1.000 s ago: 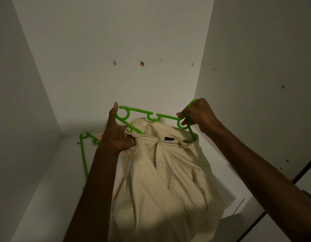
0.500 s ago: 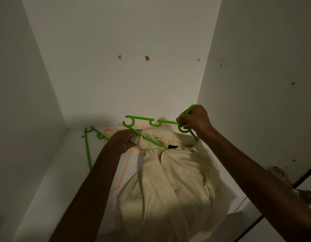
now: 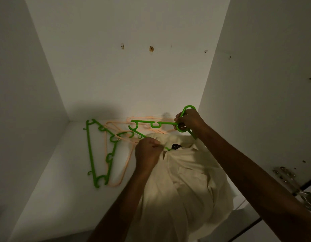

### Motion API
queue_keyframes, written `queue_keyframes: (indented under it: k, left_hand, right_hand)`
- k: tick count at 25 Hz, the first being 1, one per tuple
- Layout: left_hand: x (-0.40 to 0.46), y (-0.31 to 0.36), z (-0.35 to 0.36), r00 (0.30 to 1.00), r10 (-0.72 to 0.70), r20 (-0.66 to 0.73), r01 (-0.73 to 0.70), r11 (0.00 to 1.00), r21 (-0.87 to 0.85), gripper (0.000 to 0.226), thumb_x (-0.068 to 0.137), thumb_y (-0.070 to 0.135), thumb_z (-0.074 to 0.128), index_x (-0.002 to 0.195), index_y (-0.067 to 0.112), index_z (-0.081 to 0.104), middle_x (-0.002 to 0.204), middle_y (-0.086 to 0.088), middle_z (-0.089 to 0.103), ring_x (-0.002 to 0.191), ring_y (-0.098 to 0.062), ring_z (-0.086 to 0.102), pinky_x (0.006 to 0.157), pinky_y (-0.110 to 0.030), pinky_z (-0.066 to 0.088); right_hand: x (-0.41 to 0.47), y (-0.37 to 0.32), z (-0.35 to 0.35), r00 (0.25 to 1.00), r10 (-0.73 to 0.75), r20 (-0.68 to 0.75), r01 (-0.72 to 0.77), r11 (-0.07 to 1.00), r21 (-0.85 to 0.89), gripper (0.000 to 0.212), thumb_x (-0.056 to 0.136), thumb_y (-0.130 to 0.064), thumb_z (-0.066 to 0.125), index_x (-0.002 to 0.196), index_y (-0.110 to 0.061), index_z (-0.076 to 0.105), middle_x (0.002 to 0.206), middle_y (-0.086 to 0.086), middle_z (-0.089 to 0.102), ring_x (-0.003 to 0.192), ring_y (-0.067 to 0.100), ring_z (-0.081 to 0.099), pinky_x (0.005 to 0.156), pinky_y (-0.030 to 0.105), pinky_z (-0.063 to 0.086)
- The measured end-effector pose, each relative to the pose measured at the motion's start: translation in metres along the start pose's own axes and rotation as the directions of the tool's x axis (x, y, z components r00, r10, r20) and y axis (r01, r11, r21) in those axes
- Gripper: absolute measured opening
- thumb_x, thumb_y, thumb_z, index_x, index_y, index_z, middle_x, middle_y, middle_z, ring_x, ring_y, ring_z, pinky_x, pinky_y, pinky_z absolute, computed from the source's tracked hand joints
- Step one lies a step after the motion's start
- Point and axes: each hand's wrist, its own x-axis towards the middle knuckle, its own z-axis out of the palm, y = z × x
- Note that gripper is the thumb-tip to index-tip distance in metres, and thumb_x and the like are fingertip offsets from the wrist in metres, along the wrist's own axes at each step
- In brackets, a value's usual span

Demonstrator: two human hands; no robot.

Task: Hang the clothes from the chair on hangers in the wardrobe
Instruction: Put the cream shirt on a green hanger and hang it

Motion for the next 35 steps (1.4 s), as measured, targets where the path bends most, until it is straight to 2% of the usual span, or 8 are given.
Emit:
queue_keyframes:
  k: [5,8,12,15,19,26,32,35]
  left_hand:
    - [-0.004,-0.015,0.047,0.967,-0.036,0.252,-0.062,0.927,0.37,0.026,0.075,0.031,0.081,0.099,0.027,0.071,0.108,0.005,0.07,0.104,-0.018,0.065,0.087,-0.032,0.051]
    - [-0.005,-0.03,0.048,0.977,0.022,0.212,-0.1,0.924,0.369,0.025,0.073,0.036,0.083,0.097,0.033,0.076,0.1,0.01,0.074,0.099,-0.014,0.068,0.083,-0.033,0.054]
    - [-0.01,-0.04,0.044,0.978,0.107,0.178,-0.144,0.966,0.212,0.025,0.075,0.034,0.085,0.1,0.034,0.081,0.095,0.013,0.078,0.089,-0.006,0.071,0.076,-0.025,0.055]
    - [-0.011,-0.042,0.043,0.982,0.133,0.136,-0.148,0.983,0.105,0.019,0.076,0.031,0.086,0.094,0.034,0.082,0.089,0.017,0.078,0.084,0.0,0.071,0.078,-0.031,0.059]
    - [-0.007,-0.047,0.043,0.988,0.095,0.118,-0.103,0.992,0.066,0.015,0.075,0.024,0.087,0.088,0.029,0.082,0.083,0.014,0.078,0.079,-0.002,0.072,0.077,-0.036,0.06]
    - [0.009,-0.051,0.034,0.952,0.08,0.296,-0.074,0.997,-0.031,0.026,0.061,0.012,0.096,0.071,0.028,0.077,0.068,0.003,0.076,0.065,-0.011,0.07,0.074,-0.038,0.061]
    - [0.019,-0.043,0.029,0.918,0.051,0.393,-0.07,0.997,0.033,0.024,0.063,0.017,0.096,0.074,0.013,0.076,0.065,-0.002,0.068,0.061,-0.01,0.061,0.059,-0.022,0.05]
    - [0.024,-0.042,0.025,0.896,0.025,0.443,-0.034,0.999,0.011,0.019,0.069,0.012,0.092,0.079,0.007,0.077,0.065,-0.006,0.07,0.061,-0.017,0.067,0.061,-0.028,0.059]
  right_hand:
    - [0.017,0.014,0.0,0.977,0.175,0.122,-0.149,0.969,-0.196,0.016,0.095,0.01,0.061,0.11,0.015,0.064,0.102,0.03,0.071,0.081,0.034,0.071,0.081,0.042,0.061]
    - [0.018,0.024,-0.012,0.963,0.199,0.179,-0.111,0.906,-0.408,0.025,0.095,0.005,0.063,0.118,0.013,0.064,0.112,0.029,0.071,0.085,0.029,0.069,0.084,0.04,0.06]
    - [0.001,0.034,-0.055,0.946,0.169,0.275,-0.068,0.937,-0.343,0.027,0.095,0.014,0.056,0.12,0.009,0.065,0.111,0.028,0.072,0.079,0.026,0.072,0.069,0.027,0.062]
    - [-0.02,0.037,-0.089,0.991,0.071,0.114,-0.048,0.979,-0.199,0.017,0.092,0.013,0.061,0.103,0.007,0.072,0.098,0.025,0.076,0.085,0.034,0.073,0.078,0.037,0.063]
    - [-0.076,0.049,-0.095,0.982,-0.042,-0.185,0.03,0.997,-0.066,0.009,0.09,0.009,0.063,0.091,0.004,0.071,0.081,0.019,0.075,0.066,0.029,0.071,0.059,0.032,0.059]
    - [-0.111,0.107,0.007,0.987,-0.155,0.045,0.162,0.944,-0.288,0.016,0.075,0.002,0.079,0.085,-0.01,0.08,0.079,0.006,0.077,0.066,0.012,0.07,0.066,0.025,0.056]
    - [-0.101,0.135,0.04,0.965,-0.215,-0.153,0.164,0.943,-0.291,0.026,0.066,0.002,0.081,0.082,-0.018,0.075,0.077,-0.004,0.074,0.071,0.008,0.068,0.073,0.026,0.054]
    - [-0.106,0.145,0.046,0.915,-0.291,-0.28,0.129,0.867,-0.482,0.031,0.072,-0.023,0.087,0.1,-0.019,0.076,0.103,0.001,0.07,0.094,0.016,0.066,0.082,0.033,0.054]
